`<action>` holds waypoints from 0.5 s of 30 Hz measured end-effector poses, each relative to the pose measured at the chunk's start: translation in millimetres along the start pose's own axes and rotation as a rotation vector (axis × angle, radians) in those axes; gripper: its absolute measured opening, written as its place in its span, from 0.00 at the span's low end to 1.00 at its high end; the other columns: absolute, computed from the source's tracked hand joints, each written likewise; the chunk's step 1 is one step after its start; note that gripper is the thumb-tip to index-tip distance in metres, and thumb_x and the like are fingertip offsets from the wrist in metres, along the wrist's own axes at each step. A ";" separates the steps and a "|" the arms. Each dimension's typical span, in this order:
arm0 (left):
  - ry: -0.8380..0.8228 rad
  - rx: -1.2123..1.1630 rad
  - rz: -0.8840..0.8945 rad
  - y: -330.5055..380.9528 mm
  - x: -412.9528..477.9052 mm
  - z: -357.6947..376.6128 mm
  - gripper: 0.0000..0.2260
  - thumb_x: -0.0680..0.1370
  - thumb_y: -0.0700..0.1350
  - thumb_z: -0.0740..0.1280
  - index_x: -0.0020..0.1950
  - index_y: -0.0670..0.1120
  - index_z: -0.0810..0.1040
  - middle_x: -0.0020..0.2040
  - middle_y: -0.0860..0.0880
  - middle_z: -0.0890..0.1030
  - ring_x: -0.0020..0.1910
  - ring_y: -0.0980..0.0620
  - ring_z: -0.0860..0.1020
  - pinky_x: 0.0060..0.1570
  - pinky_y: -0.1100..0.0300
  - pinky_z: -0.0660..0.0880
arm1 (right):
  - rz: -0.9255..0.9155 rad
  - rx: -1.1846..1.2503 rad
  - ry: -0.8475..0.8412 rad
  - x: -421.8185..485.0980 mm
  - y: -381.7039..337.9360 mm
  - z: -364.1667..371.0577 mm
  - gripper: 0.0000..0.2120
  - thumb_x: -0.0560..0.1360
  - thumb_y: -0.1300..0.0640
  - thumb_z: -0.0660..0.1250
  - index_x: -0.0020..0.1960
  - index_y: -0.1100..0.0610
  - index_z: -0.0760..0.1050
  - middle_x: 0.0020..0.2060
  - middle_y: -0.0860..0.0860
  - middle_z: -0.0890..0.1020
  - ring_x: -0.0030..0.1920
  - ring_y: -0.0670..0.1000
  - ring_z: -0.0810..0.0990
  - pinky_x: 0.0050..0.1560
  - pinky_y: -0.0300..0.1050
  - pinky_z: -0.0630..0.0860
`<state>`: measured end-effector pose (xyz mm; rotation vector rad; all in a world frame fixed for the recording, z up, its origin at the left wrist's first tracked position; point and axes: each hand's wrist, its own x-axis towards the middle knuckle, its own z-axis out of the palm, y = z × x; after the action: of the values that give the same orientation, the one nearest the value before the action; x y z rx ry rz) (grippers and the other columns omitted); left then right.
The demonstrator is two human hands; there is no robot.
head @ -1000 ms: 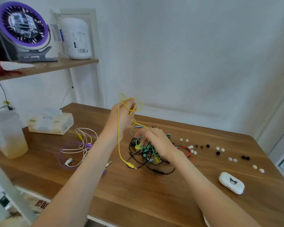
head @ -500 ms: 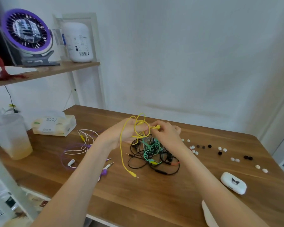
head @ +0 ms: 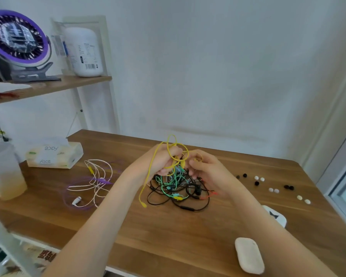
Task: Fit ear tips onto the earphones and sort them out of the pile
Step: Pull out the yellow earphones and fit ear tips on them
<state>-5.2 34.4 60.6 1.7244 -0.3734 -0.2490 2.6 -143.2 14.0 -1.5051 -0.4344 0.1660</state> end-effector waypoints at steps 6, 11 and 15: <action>-0.123 0.136 0.022 -7.0 12.2 41.2 0.15 0.80 0.43 0.59 0.34 0.39 0.69 0.21 0.48 0.62 0.21 0.52 0.59 0.23 0.65 0.57 | 0.148 0.219 -0.088 -41.0 4.4 -34.3 0.15 0.70 0.67 0.62 0.56 0.62 0.76 0.43 0.56 0.80 0.39 0.49 0.79 0.40 0.39 0.76; -0.299 0.227 -0.098 -25.6 21.1 53.5 0.12 0.82 0.46 0.59 0.41 0.44 0.74 0.26 0.50 0.71 0.25 0.54 0.69 0.27 0.64 0.66 | 0.208 0.020 -0.036 -74.9 14.7 -59.6 0.04 0.77 0.65 0.62 0.46 0.63 0.75 0.41 0.55 0.79 0.36 0.47 0.77 0.37 0.35 0.72; -0.379 0.350 -0.189 -40.2 25.7 50.8 0.07 0.80 0.45 0.64 0.44 0.47 0.77 0.38 0.49 0.77 0.33 0.54 0.74 0.36 0.61 0.70 | 0.279 -0.148 0.031 -86.0 26.2 -74.3 0.07 0.79 0.69 0.60 0.47 0.60 0.75 0.40 0.53 0.80 0.35 0.46 0.75 0.36 0.36 0.71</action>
<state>4.1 -15.5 12.8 2.0612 -0.5552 -0.6870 -43.7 -242.0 -27.3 -1.7088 -0.2133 0.3345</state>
